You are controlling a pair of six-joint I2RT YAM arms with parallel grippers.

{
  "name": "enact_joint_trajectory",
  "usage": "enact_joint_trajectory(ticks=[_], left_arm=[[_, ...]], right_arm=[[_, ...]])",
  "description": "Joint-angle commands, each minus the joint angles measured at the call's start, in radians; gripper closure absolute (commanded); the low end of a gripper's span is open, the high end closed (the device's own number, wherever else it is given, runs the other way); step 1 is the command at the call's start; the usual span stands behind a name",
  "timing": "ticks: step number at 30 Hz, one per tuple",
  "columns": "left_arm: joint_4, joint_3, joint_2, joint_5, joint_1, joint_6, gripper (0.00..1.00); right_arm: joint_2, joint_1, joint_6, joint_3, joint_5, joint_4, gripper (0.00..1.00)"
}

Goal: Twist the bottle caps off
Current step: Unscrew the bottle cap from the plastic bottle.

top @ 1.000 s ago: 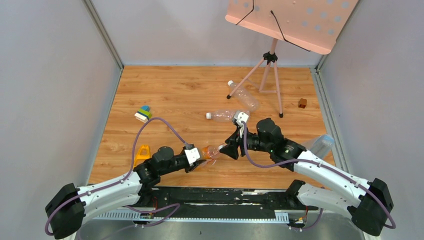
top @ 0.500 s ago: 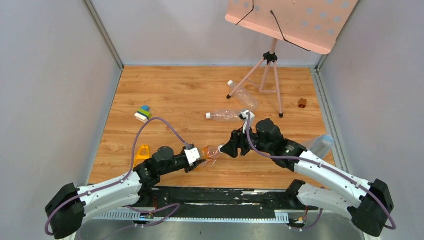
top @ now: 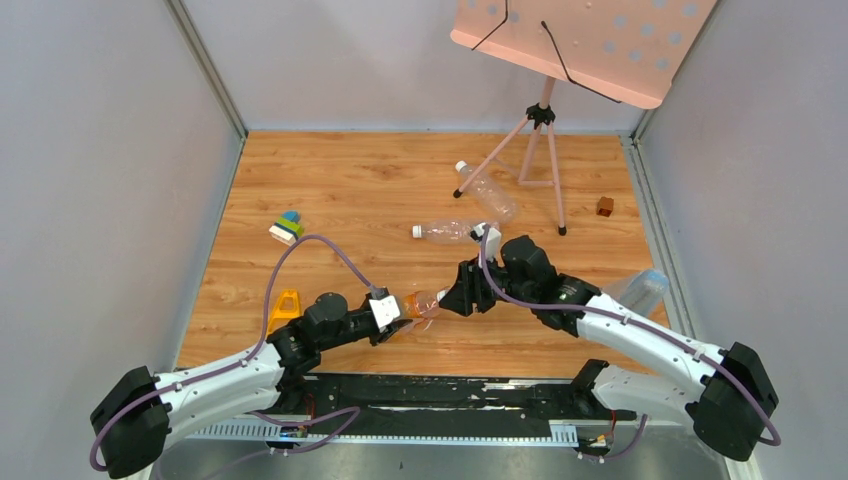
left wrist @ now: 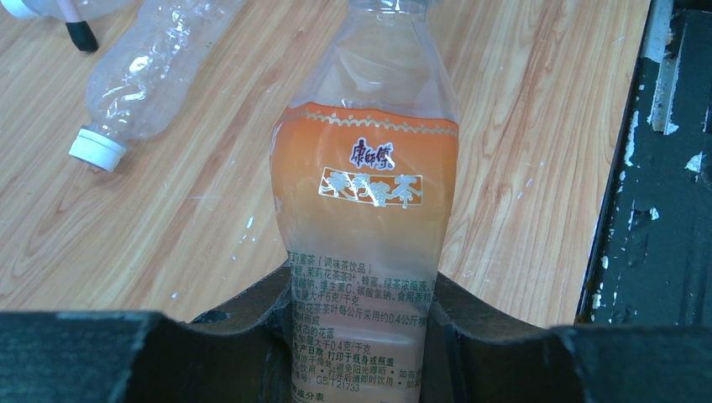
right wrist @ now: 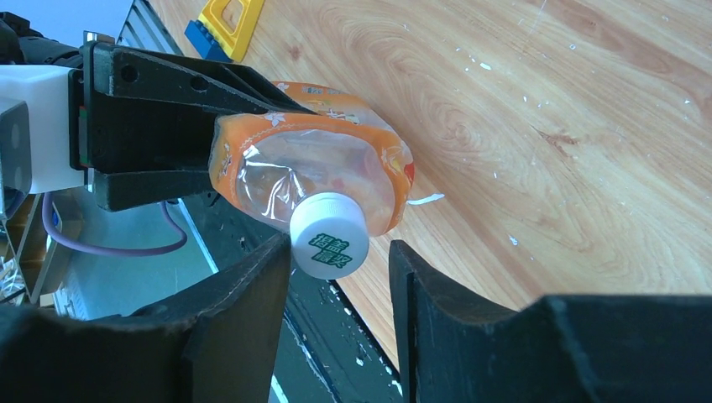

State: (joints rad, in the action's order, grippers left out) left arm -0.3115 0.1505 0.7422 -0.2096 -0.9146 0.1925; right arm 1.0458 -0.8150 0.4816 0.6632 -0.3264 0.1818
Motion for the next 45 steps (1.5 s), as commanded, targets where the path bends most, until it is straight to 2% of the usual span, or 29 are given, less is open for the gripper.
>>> enact_joint_trajectory(ticks=[1,8,15,16,17,19,25,30,32,34,37,41,43,45], left_arm=[[-0.04,0.016,-0.011,-0.017,-0.002,-0.002,1.0],[-0.04,0.017,-0.008,-0.016,-0.002,-0.001,1.0],[-0.041,0.017,-0.005,-0.017,-0.003,-0.001,1.0],[-0.041,0.018,-0.005,-0.017,-0.003,-0.001,1.0],[-0.041,0.018,-0.005,-0.017,-0.003,-0.001,1.0],[-0.041,0.017,-0.005,-0.017,-0.002,-0.001,1.0],[-0.043,0.018,-0.002,-0.015,-0.003,-0.001,1.0],[-0.041,0.018,-0.001,-0.015,-0.003,-0.001,1.0],[-0.041,0.017,0.0,-0.014,-0.003,0.0,1.0],[-0.041,0.017,0.0,-0.012,-0.003,0.001,1.0],[-0.041,0.017,0.0,-0.01,-0.002,0.001,1.0],[-0.043,0.022,0.011,-0.012,-0.002,0.002,1.0],[-0.043,0.025,0.018,-0.014,-0.002,0.001,1.0],[-0.042,0.026,0.021,-0.016,-0.002,0.0,1.0]], right_arm=[[-0.016,0.016,0.023,0.041,-0.017,-0.049,0.5],[0.011,0.029,0.046,0.039,-0.051,-0.073,0.52],[0.028,0.029,0.033,0.032,-0.105,-0.121,0.79],[0.029,0.029,0.009,0.033,-0.117,-0.122,0.89],[0.029,0.029,-0.028,0.035,-0.131,-0.122,0.96],[0.022,0.029,-0.149,0.032,-0.172,-0.132,1.0],[0.022,0.03,-0.508,0.04,-0.272,-0.15,0.98],[0.018,0.03,-0.834,0.04,-0.444,-0.12,1.0],[-0.006,0.029,-1.006,-0.001,-0.449,-0.125,1.0],[-0.03,0.029,-1.128,-0.046,-0.382,-0.145,1.0],[-0.047,0.029,-1.183,-0.071,-0.303,-0.165,1.0],[-0.066,0.029,-1.214,-0.088,-0.352,-0.169,0.97],[-0.077,0.029,-1.154,-0.091,-0.413,-0.172,0.89],[-0.083,0.029,-1.059,-0.104,-0.432,-0.232,0.7]])
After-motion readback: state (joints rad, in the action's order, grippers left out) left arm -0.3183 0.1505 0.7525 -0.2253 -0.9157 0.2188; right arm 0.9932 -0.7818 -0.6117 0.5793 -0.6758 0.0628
